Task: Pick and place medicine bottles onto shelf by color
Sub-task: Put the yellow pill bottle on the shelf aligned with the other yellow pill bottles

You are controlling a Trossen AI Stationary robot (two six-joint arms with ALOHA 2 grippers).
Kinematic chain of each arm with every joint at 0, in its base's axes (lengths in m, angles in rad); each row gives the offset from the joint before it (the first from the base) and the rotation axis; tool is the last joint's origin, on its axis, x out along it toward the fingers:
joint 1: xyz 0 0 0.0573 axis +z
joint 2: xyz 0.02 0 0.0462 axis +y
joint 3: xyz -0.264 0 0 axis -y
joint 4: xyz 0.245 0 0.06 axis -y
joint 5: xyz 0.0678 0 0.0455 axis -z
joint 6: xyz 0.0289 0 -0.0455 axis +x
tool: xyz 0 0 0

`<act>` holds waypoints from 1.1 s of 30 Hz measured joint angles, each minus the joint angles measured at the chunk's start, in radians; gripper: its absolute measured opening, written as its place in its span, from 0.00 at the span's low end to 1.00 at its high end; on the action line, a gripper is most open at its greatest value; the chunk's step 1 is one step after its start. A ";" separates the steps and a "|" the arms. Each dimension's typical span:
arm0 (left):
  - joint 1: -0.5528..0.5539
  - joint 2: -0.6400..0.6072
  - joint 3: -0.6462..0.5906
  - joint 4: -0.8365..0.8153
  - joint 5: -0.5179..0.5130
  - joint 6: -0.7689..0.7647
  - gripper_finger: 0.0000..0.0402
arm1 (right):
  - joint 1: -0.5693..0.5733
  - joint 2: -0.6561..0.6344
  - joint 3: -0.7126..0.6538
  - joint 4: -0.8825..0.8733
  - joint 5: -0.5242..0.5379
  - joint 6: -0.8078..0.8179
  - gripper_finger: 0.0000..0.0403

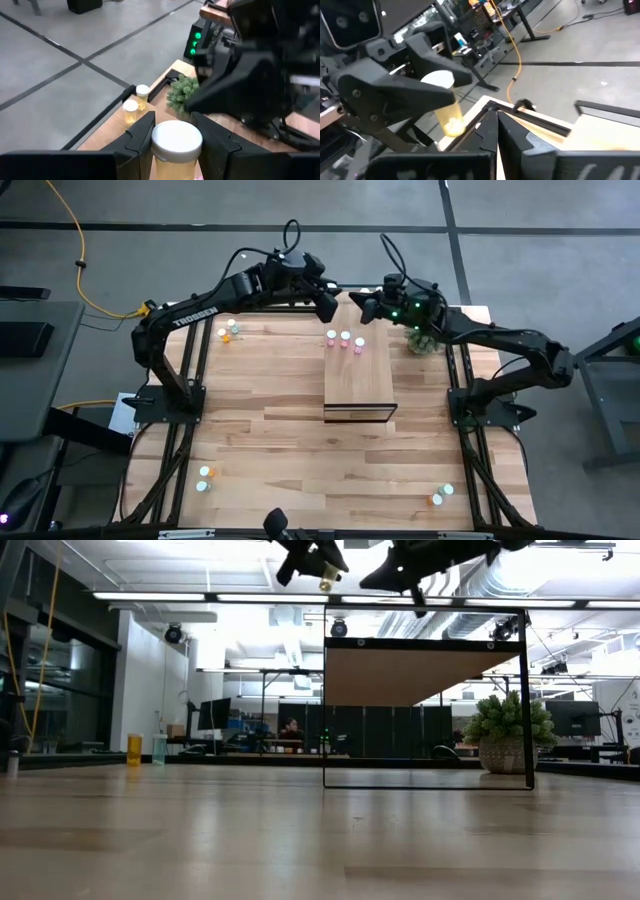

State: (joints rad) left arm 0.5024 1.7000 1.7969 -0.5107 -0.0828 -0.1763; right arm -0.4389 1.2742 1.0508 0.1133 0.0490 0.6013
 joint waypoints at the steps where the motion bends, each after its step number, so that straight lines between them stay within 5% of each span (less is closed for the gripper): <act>1: -0.004 0.000 0.000 -0.002 0.000 0.010 0.28 | -0.006 -0.016 0.000 -0.026 0.000 -0.008 0.00; 7: -0.023 -0.023 -0.144 0.179 -0.005 0.025 0.28 | -0.022 -0.095 0.000 -0.127 0.003 -0.061 0.00; 18: -0.007 -0.014 -0.525 0.919 -0.010 0.047 0.28 | -0.021 -0.132 0.001 -0.208 0.003 -0.086 0.00; 22: 0.044 0.043 -0.531 0.959 0.028 0.091 0.28 | -0.019 -0.132 0.001 -0.208 0.001 -0.086 0.00; 33: 0.197 0.166 -0.531 1.038 0.356 0.109 0.28 | -0.019 -0.132 0.001 -0.208 -0.001 -0.078 0.00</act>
State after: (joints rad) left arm 0.6993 1.8664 1.2663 0.5274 0.2737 -0.0669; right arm -0.4576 1.1423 1.0515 -0.0944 0.0483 0.5232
